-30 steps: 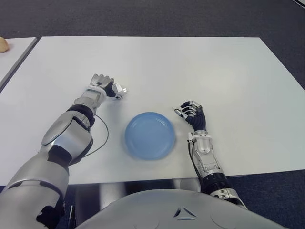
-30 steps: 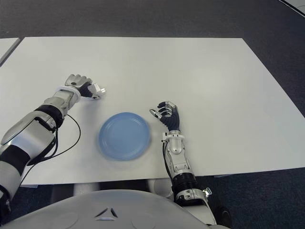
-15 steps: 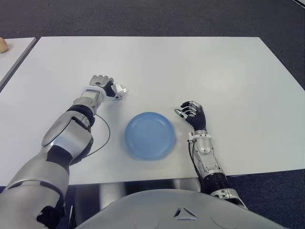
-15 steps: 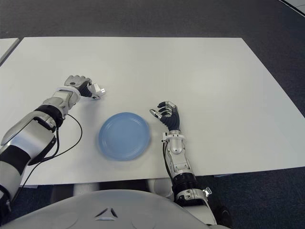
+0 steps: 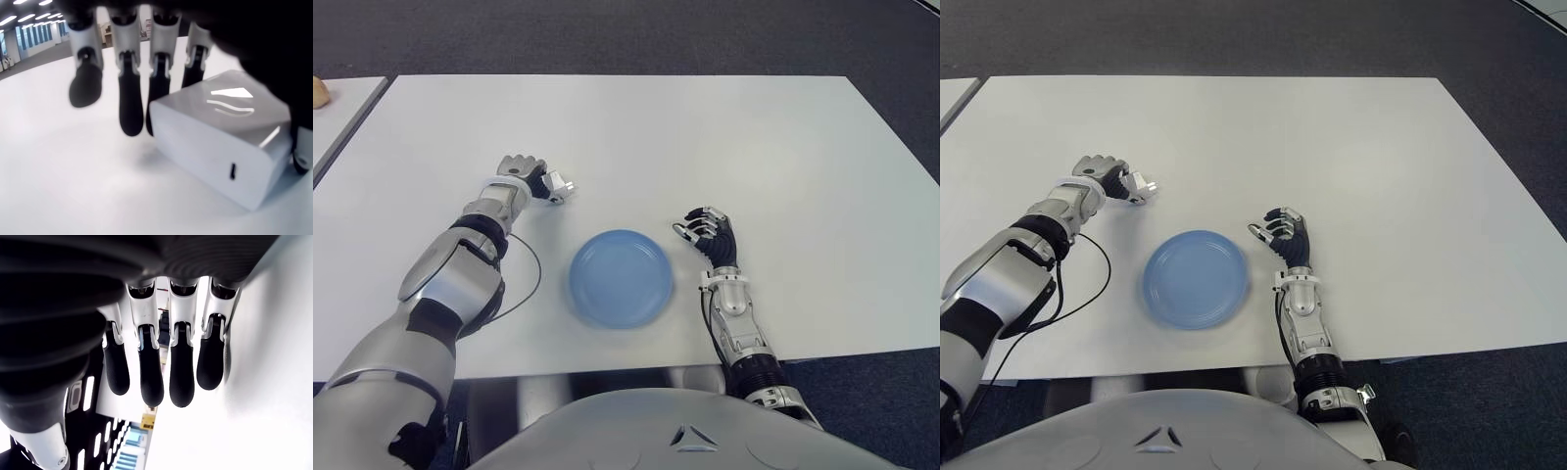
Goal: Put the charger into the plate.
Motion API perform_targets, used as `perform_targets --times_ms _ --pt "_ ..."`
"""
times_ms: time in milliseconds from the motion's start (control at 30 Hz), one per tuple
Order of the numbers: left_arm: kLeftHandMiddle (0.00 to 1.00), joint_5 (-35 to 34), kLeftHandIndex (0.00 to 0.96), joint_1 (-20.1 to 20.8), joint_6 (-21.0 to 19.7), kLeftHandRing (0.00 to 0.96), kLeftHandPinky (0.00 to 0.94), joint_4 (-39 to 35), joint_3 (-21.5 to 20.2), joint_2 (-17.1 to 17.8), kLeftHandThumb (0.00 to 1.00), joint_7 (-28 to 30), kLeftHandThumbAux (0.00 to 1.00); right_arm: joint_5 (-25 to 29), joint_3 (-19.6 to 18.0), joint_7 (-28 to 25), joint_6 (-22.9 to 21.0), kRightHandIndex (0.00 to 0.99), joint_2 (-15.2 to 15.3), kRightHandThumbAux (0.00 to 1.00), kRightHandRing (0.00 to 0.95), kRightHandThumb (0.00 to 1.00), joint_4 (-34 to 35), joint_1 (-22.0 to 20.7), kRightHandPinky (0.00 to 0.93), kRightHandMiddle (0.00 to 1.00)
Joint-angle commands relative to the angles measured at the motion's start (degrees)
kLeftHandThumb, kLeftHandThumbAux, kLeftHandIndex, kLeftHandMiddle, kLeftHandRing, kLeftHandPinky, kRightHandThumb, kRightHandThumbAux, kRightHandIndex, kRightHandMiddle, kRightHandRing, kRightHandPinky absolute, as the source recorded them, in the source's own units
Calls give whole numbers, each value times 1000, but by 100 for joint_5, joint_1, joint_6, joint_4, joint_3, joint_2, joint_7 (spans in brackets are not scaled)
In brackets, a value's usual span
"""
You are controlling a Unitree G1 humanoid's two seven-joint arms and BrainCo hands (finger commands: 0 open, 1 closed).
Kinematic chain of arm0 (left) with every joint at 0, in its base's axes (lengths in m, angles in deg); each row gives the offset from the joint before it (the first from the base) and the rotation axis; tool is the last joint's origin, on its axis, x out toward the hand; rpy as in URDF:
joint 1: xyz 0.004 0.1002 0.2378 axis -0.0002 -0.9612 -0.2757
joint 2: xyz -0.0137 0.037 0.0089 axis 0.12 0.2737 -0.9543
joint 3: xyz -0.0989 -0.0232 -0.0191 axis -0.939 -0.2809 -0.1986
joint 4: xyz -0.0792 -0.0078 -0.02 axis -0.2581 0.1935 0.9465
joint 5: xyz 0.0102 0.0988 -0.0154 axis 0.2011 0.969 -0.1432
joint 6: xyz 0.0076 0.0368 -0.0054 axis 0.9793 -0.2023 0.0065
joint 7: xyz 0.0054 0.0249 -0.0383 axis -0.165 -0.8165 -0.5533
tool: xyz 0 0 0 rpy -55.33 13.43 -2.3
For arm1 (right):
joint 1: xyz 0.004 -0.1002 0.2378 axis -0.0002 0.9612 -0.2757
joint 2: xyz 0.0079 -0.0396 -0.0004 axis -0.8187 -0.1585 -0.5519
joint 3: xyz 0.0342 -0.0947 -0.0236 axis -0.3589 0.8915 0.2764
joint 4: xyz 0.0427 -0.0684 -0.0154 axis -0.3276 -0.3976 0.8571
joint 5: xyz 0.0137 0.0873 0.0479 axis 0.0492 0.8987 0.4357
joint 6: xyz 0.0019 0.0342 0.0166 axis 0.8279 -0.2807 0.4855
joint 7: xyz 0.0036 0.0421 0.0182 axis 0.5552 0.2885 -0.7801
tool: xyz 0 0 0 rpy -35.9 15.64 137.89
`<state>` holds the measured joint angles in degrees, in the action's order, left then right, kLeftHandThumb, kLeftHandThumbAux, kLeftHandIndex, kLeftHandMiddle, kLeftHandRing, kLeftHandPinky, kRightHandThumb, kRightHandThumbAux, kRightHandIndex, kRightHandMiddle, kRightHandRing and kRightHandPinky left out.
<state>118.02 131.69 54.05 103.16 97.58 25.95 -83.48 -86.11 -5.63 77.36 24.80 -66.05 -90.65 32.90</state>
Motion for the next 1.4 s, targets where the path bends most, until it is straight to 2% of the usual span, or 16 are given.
perform_targets --times_ms 33,133,367,600,733,900,967,1167,1333,1400 --pt "503 -195 390 217 -62 512 718 -4 -208 20 947 346 652 48 -40 -51 -112 424 22 731 498 703 -117 54 499 480" --pt "501 -262 394 399 -84 511 700 -49 -313 79 947 422 651 61 -54 -74 -116 424 27 731 497 703 -119 50 501 479" --pt "500 -395 403 556 14 505 681 -254 -519 187 948 206 649 65 -81 -88 -107 424 34 731 498 704 -138 32 502 480" --pt "497 -512 406 441 353 503 645 -835 -702 329 948 -145 649 65 -91 -127 -107 424 64 731 495 703 -147 16 499 479" --pt "500 -534 407 116 451 501 570 -1629 -787 442 949 -240 648 98 -109 -179 -107 424 76 731 496 703 -176 -1 502 480" --pt "508 -578 407 -365 418 502 479 -2790 -929 592 949 -36 648 108 -127 -216 -96 424 78 731 500 704 -192 -7 509 482" --pt "511 -622 403 -680 368 505 493 -3502 -1011 662 950 114 648 95 -130 -217 -86 424 78 731 503 705 -192 -5 512 484" --pt "511 -677 397 -1369 228 511 536 -4938 -1207 777 950 531 649 47 -133 -202 -82 424 82 731 504 705 -167 6 512 485" --pt "507 -759 396 -2021 344 515 584 -5902 -1295 825 950 860 649 44 -132 -214 -83 424 93 731 502 705 -178 8 507 483" --pt "505 -764 396 -2170 365 516 632 -6097 -1327 813 950 948 649 46 -133 -216 -87 424 94 731 501 705 -180 8 507 482"
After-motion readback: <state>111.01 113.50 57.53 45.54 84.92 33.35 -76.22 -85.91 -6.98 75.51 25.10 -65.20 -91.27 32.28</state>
